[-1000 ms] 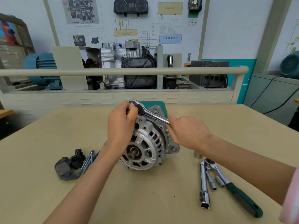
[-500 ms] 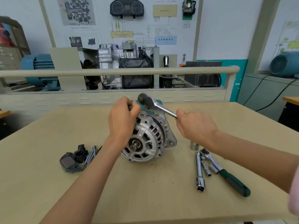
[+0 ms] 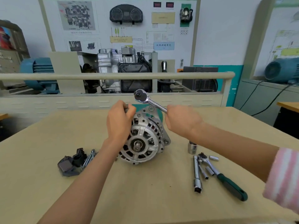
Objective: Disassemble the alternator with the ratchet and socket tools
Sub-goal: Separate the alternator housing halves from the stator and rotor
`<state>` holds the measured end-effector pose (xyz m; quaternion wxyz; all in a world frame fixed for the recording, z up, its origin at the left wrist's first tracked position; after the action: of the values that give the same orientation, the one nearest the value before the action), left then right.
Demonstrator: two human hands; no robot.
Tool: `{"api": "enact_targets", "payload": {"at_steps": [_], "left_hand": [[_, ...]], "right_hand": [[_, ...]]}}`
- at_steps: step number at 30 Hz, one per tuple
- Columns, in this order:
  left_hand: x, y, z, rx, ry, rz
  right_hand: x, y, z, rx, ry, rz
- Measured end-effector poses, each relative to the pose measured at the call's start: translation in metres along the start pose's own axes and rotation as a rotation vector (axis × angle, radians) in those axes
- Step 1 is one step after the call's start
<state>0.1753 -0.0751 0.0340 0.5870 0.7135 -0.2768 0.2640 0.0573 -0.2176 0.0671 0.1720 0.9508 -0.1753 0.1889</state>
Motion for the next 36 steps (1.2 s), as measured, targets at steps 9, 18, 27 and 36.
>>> {"api": "enact_targets", "payload": {"at_steps": [9, 18, 27, 36], "left_hand": [[0.001, -0.009, -0.005, -0.077, 0.079, 0.017], [-0.003, -0.007, 0.004, -0.108, 0.123, 0.033], [-0.003, -0.014, -0.001, -0.095, 0.17, 0.035], [-0.005, -0.022, -0.005, -0.17, 0.193, 0.086]], "right_hand": [[-0.006, -0.011, 0.014, 0.036, -0.027, -0.05], [0.0, -0.002, 0.009, 0.159, 0.217, -0.05], [0.015, -0.002, -0.003, 0.285, 0.418, -0.055], [0.026, -0.008, -0.006, 0.193, 0.365, -0.141]]}}
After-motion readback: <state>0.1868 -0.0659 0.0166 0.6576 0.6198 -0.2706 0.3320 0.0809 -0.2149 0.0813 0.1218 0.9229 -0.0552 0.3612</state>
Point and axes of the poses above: each hand's wrist, its own x-axis towards the middle knuckle, its own z-axis out of the palm, y = z × x, the point moved 1 cm from there along x, towards the middle knuckle, and after that the axes turned 11 degrees about -x, right-handed, at the moved point
